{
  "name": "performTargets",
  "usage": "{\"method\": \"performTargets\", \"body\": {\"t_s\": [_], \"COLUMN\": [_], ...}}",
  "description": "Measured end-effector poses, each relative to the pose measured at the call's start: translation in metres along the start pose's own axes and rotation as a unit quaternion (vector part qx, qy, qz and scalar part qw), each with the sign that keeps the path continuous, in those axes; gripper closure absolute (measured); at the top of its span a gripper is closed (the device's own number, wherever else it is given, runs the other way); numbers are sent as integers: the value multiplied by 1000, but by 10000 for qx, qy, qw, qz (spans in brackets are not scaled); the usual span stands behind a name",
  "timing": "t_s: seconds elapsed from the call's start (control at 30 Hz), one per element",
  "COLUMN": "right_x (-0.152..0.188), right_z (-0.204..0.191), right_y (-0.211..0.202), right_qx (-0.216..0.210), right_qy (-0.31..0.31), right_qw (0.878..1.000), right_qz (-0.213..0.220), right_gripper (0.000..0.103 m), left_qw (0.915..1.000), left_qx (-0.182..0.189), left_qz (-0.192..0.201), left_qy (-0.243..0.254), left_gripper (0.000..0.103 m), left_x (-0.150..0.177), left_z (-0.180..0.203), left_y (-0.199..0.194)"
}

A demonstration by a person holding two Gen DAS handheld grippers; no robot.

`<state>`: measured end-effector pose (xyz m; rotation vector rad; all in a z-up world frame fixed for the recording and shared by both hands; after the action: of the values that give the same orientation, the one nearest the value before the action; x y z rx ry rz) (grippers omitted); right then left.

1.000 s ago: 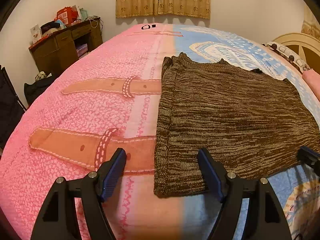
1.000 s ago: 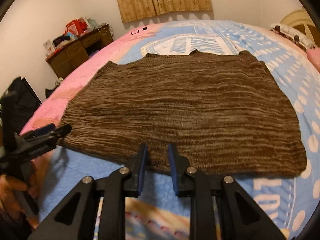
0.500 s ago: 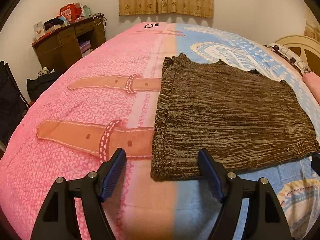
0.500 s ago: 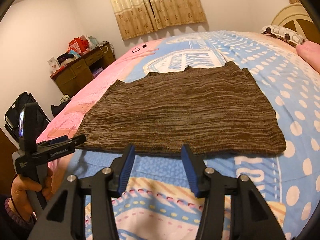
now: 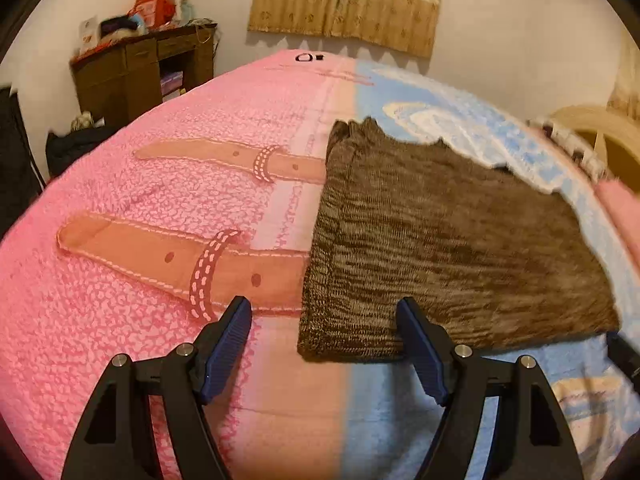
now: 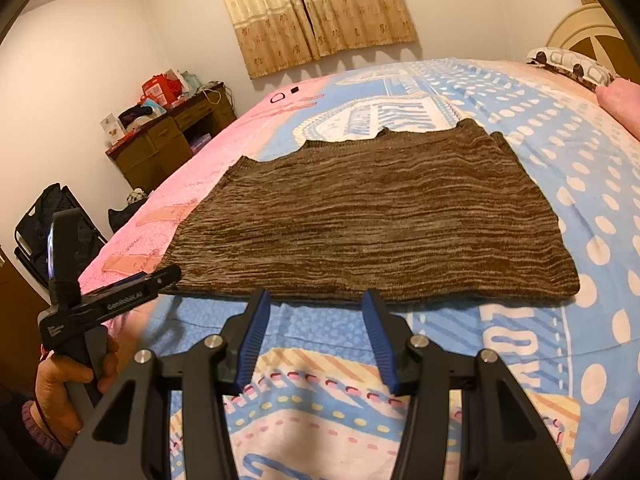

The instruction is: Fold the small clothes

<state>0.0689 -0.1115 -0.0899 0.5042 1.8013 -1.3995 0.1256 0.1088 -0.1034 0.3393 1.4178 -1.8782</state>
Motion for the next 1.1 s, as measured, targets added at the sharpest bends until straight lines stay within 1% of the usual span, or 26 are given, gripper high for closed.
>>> {"method": "performTargets", "body": {"t_s": [0.1,0.17,0.23,0.4,0.5,0.6,0.63,0.7,0.77,0.87,1.1], "right_x": [-2,-2,-2,0,0,-1,-1,-1,-1,0,-1], "right_z": [-1,-3,-3,-2,-3,-4,-5,-6,-6,-6,-4], "right_y": [2,3,6,12,15,16,16,15,15,14,10], "right_qx": [-30,-60,-76,-126,-151,-184,-192,-195,-201,-190,-174], "right_qy": [-16,-34,-44,4,16,18,18,19,27,61,130], "right_qw": [10000,10000,10000,9999,9999,9998,9998,9998,9998,9998,9997], "right_qz": [11,17,-3,-71,-83,-83,-84,-85,-87,-81,-57], "right_gripper": [51,51,51,51,51,51,51,51,51,51,51], "left_qw": [9992,9984,9982,9996,9999,9999,9999,9991,9980,9982,9980], "left_qx": [128,230,256,87,-91,-18,-47,-287,-444,-469,-509], "left_qz": [37,43,49,90,46,-43,-57,-102,-103,-117,-136], "left_qy": [-379,-510,-535,-257,2,113,145,307,436,361,355], "left_gripper": [28,28,28,28,28,28,28,26,25,25,25], "left_x": [-6,-8,-8,-1,4,8,9,11,12,12,12], "left_z": [-9,-12,-11,-2,9,20,22,28,32,31,32], "left_y": [-2,-2,-1,2,6,9,10,16,18,19,20]}}
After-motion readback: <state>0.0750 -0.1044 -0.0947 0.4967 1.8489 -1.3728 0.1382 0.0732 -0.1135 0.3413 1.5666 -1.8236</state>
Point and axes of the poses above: each gripper's, at about its wrist camera, not at the fingertips, and y roughly the way its jaws point, z to its right, x to its underside, the point moved 4 cm from there along y, roughly the way its jaws point, and after that the axes turned 15 degrees about -y, right-handed, at the moved point
